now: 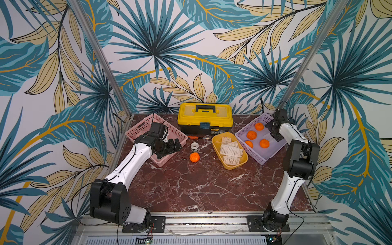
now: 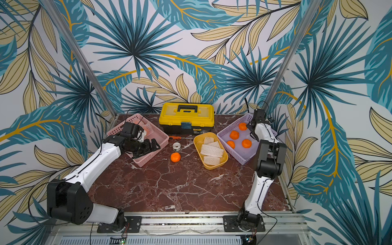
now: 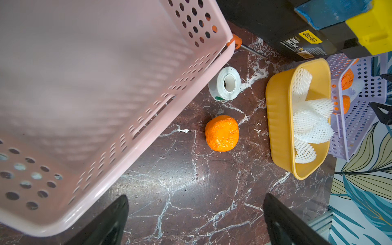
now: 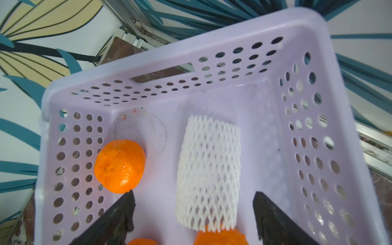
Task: Remove foam nets from oranges
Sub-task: Pick up the foam net from the basket.
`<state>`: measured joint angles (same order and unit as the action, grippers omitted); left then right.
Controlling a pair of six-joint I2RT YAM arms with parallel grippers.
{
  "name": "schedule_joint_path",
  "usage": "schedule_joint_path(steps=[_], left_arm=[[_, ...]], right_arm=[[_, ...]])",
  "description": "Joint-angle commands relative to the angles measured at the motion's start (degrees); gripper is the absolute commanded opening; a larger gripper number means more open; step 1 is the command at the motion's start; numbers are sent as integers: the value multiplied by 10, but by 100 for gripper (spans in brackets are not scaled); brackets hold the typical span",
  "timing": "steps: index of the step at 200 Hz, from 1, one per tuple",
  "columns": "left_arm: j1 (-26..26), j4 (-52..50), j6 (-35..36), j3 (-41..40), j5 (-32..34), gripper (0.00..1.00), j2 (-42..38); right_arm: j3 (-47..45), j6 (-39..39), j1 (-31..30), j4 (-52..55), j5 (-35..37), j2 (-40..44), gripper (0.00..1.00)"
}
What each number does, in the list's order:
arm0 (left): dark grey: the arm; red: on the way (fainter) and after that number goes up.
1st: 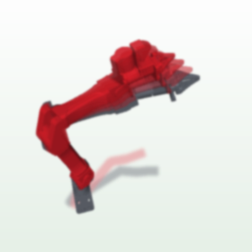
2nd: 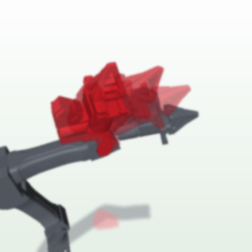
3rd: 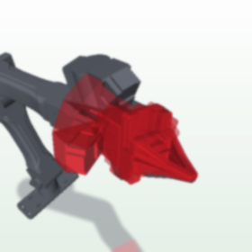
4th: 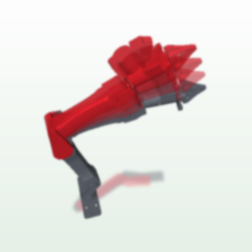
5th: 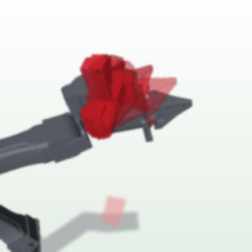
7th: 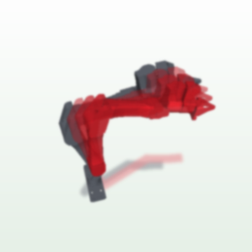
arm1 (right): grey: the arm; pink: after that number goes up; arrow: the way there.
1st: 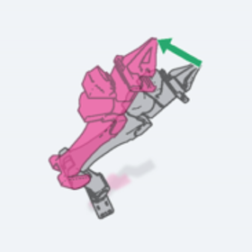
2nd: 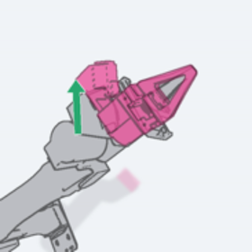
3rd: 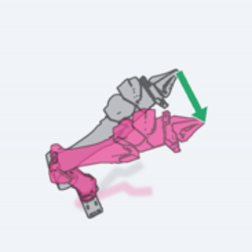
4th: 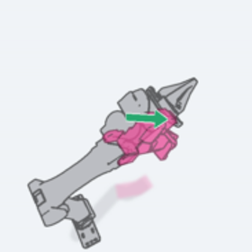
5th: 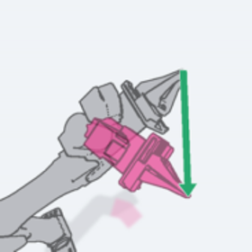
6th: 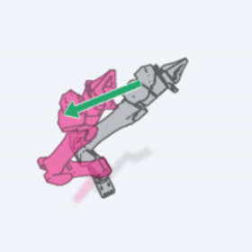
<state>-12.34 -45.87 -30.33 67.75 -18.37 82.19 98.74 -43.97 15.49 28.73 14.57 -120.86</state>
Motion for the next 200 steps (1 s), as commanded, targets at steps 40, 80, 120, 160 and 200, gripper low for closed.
schedule_joint_path(steps=[40,80,120,160,200], left_arm=[[-1,6,10,6,-16,99,4],[-1,6,9,6,-13,99,2],[0,6,8,5,-8,99,-2],[1,7,8,5,3,99,-9],[3,7,7,5,11,99,-14]], right_arm=[[85,-7,13,58,-54,-91,81],[84,-3,12,53,-68,-106,67],[60,11,12,33,-82,-74,26],[-82,24,-1,-72,-88,76,4],[-221,57,-59,-156,-110,237,2]])
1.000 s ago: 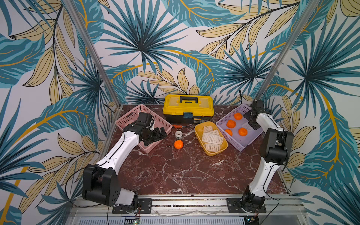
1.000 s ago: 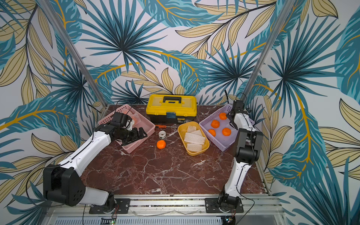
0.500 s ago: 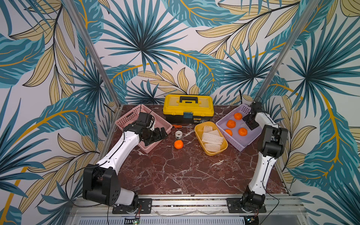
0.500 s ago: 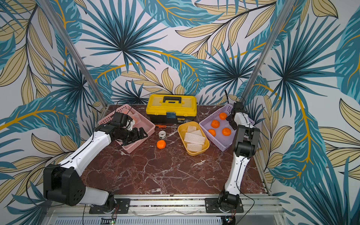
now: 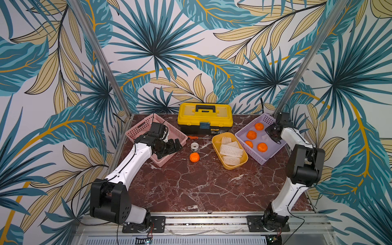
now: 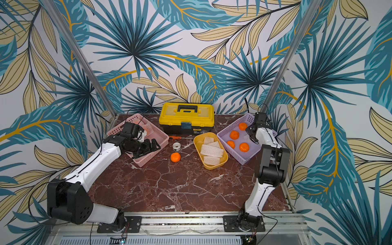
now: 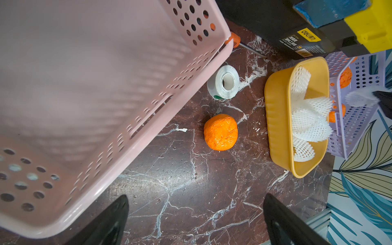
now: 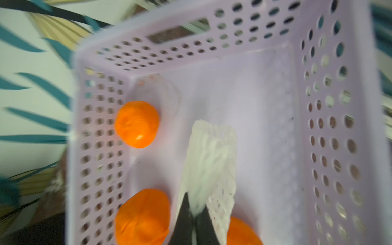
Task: Remove foam nets from oranges
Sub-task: Pick up the foam net from the basket, then place the foam net into the storage box.
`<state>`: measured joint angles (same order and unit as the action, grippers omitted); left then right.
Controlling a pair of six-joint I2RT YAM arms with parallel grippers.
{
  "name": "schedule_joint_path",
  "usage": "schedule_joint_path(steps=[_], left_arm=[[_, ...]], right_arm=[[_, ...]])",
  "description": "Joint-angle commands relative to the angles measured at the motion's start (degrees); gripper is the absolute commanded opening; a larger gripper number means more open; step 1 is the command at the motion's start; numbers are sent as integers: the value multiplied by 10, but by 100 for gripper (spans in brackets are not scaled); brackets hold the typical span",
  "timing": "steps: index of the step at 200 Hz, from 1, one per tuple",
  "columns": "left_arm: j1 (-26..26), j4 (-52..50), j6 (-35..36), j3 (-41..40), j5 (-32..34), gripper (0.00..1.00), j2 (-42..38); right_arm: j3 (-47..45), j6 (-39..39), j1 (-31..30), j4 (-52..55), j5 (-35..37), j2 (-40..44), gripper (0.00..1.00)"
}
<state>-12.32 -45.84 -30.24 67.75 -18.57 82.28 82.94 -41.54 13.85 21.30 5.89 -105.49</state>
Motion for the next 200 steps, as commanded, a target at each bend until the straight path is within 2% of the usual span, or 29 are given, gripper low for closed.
schedule_joint_path(steps=[1,13,26,43,78,100,127,148,156,176,200], left_arm=[[3,7,6,4,13,99,-15],[3,7,6,4,16,99,-18],[3,7,6,4,18,99,-21],[3,7,6,3,23,99,-24],[4,7,7,2,29,99,-28],[4,7,8,1,33,99,-30],[3,7,8,2,34,99,-30],[4,6,9,1,35,99,-30],[4,6,9,1,36,99,-30],[3,6,9,0,37,99,-31],[3,6,9,1,35,99,-29]], right_arm=[[-67,35,-46,-82,-24,87,2],[-106,56,-79,-130,-27,126,3],[-133,65,-110,-152,-61,149,3],[-159,42,-142,-182,-131,155,3],[-199,-10,-201,-249,-206,137,4],[-225,-41,-230,-299,-219,126,4],[-224,-77,-249,-308,-216,86,7],[-212,-106,-253,-288,-219,50,14],[-207,-108,-254,-266,-211,43,20],[-205,-101,-258,-234,-187,41,28],[-194,-75,-262,-184,-157,51,43]])
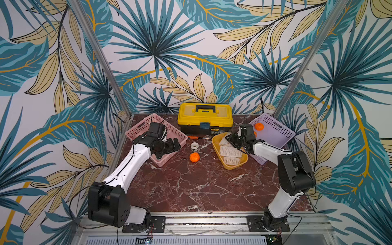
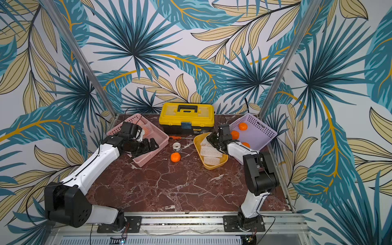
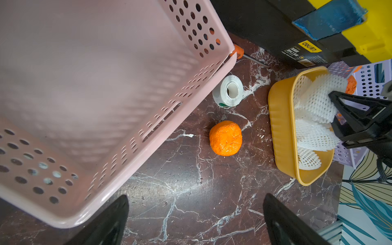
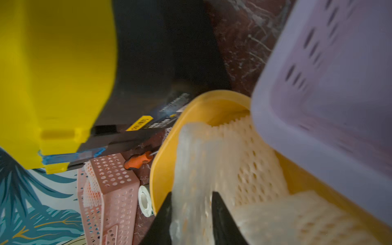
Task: Remove foam nets from oranges
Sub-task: Place the foam net into the storage box.
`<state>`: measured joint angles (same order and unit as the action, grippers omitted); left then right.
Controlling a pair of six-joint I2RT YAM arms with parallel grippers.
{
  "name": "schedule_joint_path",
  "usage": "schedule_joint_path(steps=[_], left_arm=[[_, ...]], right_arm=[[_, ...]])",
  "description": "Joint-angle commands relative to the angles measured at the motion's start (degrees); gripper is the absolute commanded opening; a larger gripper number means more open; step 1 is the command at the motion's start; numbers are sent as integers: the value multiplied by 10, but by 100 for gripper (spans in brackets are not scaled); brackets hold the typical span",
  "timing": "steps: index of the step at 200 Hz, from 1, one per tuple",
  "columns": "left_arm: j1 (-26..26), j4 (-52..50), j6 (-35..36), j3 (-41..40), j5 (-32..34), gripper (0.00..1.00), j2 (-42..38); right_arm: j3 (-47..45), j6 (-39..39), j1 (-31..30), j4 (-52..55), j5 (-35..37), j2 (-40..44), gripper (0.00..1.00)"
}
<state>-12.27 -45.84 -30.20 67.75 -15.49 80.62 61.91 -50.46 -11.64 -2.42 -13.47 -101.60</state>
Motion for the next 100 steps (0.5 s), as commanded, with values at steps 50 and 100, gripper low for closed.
schedule_joint_path(steps=[50,100], left_arm=[[3,6,8,1,3,99,-13],[3,6,8,1,5,99,-16]], right_arm=[[33,84,-19,129,105,44,66],[27,148,-34,167,154,90,78]])
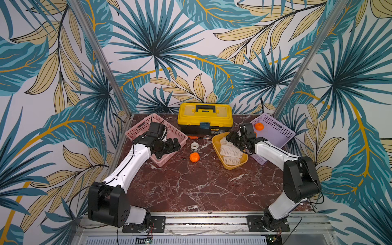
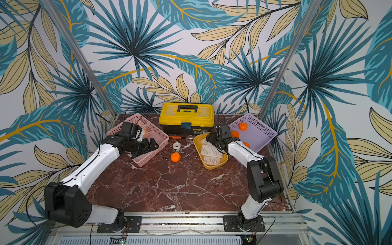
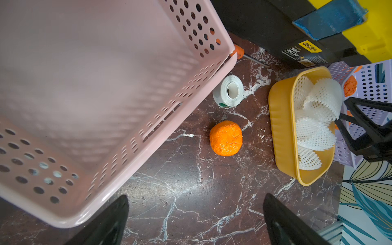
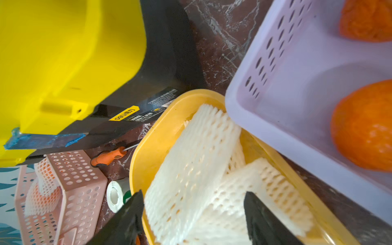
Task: Remove foam nets from oranges
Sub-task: Place the foam net into the storage box, then pick up the orange from the center of the board.
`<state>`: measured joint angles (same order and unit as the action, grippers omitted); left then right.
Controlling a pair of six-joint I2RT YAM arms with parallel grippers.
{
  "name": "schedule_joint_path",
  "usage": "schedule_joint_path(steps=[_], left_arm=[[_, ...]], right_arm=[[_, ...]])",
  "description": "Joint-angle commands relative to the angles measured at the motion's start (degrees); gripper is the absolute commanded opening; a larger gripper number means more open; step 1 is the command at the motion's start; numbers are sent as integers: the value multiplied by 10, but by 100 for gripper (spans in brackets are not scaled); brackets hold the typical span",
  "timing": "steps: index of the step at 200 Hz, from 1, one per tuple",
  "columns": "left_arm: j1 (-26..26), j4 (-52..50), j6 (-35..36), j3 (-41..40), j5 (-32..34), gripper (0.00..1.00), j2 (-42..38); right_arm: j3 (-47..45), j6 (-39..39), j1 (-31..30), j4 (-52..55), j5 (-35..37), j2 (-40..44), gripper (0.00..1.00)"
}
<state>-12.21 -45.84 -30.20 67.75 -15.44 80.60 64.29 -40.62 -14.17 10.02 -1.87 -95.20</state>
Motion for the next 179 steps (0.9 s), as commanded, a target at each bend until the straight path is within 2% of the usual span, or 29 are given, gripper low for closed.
schedule_joint_path(steps=[1,20,37,71,107,145,179], left_arm=[[3,6,8,1,4,99,-15],[3,6,7,1,6,99,-16],[3,6,6,0,11,99,-19],[8,6,2,-1,28,99,-31],[15,6,-4,-4,55,100,-49],[22,6,-13,-10,97,99,-71],[34,7,-23,-15,118,99,-84]], right_arm=[[3,51,-9,42,39,28,78],[-15,80,-18,31,54,58,78],[-46,129,-44,-41,50,92,78],[-51,243,-155,-75,57,101,78],[-23,280,-242,-76,59,14,79],[21,301,-275,-71,54,-80,84],[43,304,-291,-79,43,-122,90]])
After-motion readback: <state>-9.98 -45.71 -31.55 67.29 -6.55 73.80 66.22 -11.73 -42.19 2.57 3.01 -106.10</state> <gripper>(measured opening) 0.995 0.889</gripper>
